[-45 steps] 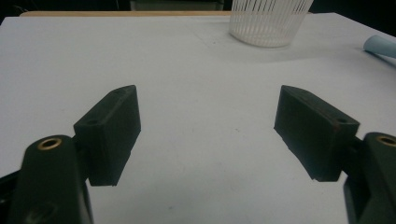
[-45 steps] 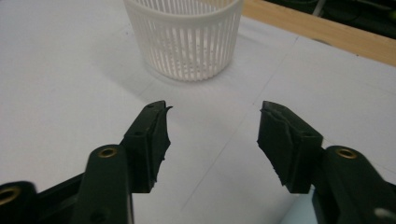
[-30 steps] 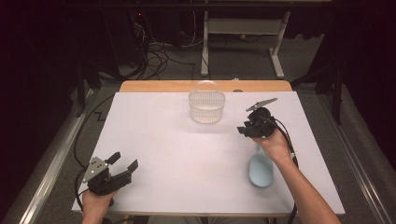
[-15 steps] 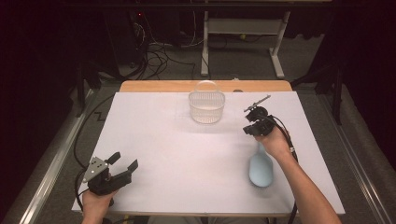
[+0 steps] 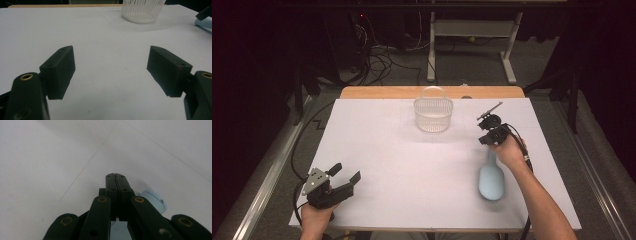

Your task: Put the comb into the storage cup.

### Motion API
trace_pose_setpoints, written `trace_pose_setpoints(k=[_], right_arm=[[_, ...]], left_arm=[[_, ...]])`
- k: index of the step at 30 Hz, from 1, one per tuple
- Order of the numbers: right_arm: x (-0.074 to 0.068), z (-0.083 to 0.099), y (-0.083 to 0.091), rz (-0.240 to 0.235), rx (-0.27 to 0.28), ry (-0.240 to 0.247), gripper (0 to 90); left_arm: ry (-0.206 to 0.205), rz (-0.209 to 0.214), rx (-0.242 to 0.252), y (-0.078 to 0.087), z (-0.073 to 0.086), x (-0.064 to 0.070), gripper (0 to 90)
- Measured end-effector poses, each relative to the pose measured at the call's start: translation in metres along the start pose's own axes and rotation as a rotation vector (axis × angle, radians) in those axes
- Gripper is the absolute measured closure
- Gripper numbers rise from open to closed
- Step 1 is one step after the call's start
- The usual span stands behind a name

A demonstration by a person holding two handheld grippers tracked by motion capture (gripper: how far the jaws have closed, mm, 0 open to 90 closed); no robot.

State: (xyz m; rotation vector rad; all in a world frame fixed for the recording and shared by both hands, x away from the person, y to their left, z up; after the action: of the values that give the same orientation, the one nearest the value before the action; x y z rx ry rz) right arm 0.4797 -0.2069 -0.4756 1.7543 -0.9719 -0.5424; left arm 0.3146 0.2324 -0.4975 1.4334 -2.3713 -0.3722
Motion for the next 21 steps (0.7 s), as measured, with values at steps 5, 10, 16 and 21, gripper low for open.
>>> trace_pose_setpoints(k=[5,10,16,21], right_arm=[[0.005,0.0,-0.005,0.016,-0.014,0.0,90.0],[0.008,0.0,-0.008,0.032,-0.03,-0.005,90.0],[0.013,0.002,-0.01,0.047,-0.039,-0.012,90.0],[0.017,0.005,-0.008,0.058,-0.051,-0.013,90.0]], left_arm=[[0.004,0.002,0.001,0.0,0.0,0.0,22.1],[0.002,0.002,0.001,0.0,0.0,0.0,22.1],[0.002,0.004,0.001,0.0,0.0,0.001,22.1],[-0.007,0.007,0.005,0.0,-0.001,0.003,22.1]])
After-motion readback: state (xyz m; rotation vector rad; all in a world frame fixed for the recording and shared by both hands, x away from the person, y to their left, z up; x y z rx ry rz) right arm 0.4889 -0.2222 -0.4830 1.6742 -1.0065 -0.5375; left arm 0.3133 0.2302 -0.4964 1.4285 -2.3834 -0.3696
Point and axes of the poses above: each handheld gripper's, and its own axes: y roughly backward along the jaws, z roughly out of its underside, x roughly to its right, the point moved 7 cm from there along -y, roughly forward along the jaws
